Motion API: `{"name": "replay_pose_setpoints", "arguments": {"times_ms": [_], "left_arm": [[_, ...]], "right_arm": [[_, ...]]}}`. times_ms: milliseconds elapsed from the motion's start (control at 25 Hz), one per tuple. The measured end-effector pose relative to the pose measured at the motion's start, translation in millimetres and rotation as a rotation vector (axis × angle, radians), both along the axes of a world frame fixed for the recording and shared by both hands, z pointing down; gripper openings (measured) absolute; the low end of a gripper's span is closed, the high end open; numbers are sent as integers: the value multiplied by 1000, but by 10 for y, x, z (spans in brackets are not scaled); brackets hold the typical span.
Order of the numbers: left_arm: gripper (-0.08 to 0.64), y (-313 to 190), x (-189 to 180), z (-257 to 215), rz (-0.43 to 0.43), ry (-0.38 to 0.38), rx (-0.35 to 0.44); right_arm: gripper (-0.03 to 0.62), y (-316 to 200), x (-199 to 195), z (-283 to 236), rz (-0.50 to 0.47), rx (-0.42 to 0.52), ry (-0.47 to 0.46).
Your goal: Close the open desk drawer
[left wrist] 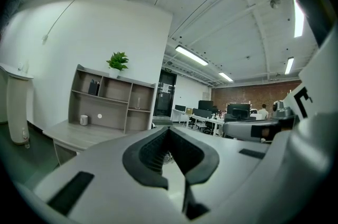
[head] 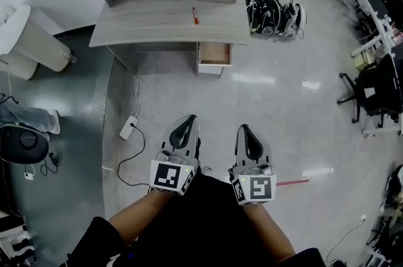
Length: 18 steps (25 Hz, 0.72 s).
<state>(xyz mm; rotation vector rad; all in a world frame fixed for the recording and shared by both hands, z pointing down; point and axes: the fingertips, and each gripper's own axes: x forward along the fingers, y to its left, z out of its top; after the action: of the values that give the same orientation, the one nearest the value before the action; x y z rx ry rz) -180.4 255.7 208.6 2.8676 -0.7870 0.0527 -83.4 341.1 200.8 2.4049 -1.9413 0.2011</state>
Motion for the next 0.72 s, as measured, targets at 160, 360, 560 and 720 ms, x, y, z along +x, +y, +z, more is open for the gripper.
{"name": "replay_pose_setpoints", "arguments": {"times_ms": [160, 360, 560, 720], "left_arm": [[14, -458, 170, 55, -21, -7, -9], [14, -987, 409, 21, -19, -2, 1], [14, -1444, 617, -70, -4, 35, -17], [14, -1745, 728, 21, 39, 35, -44]], "right_arm": [[18, -520, 173, 35, -33, -22, 13], [18, -1114, 357, -9, -58, -37, 35], [18, -1600, 480, 11, -77, -60, 34], [18, -1915, 623, 63, -60, -87, 47]]}}
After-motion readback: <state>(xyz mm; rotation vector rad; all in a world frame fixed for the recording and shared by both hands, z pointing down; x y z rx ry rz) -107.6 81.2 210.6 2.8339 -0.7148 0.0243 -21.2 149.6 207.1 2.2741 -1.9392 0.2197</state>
